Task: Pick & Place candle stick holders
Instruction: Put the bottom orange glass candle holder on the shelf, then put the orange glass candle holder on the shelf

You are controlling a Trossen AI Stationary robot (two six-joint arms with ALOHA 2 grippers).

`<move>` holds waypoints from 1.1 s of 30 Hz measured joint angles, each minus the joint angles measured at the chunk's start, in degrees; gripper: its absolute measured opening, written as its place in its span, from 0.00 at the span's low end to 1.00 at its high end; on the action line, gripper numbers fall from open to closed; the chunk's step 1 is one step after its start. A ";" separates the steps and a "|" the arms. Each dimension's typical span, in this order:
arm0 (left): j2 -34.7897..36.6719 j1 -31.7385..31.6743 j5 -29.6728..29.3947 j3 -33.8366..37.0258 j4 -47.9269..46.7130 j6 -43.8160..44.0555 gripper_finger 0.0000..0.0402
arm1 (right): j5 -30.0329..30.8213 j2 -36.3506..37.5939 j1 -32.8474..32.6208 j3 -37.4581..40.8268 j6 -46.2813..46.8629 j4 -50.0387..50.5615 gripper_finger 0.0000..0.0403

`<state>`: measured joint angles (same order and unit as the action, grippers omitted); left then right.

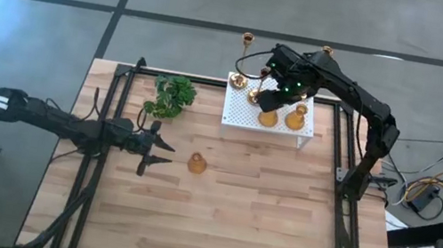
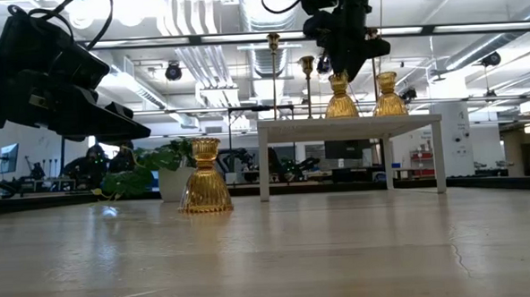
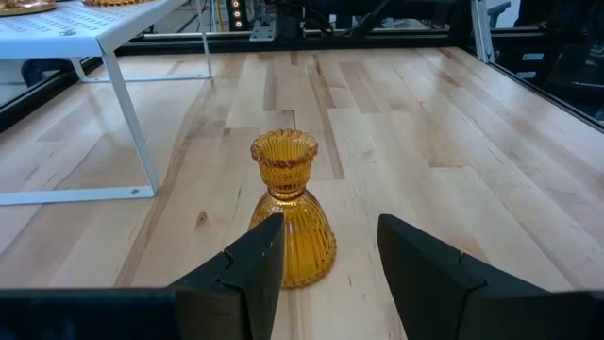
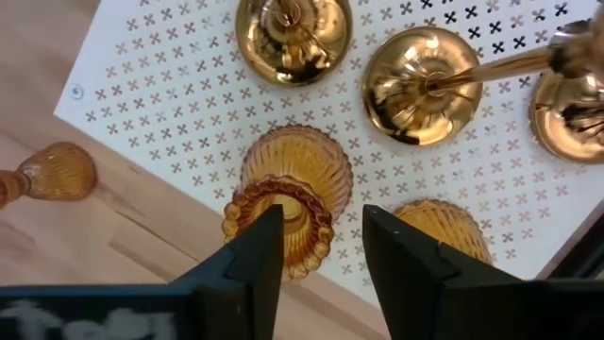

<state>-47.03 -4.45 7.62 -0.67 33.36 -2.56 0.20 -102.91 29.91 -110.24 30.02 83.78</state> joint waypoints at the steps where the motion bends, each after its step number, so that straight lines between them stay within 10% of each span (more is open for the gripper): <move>1: 0.00 0.00 -0.02 0.00 -0.01 0.01 0.44 | 0.01 0.18 0.00 0.00 0.00 -0.02 0.35; 33: 0.02 0.02 -0.02 0.02 -0.01 0.02 0.44 | -0.17 24.26 -14.30 -0.02 5.57 -7.75 0.24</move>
<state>-47.00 -4.43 7.60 -0.64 33.35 -2.55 0.03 -78.66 15.61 -110.26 35.60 76.03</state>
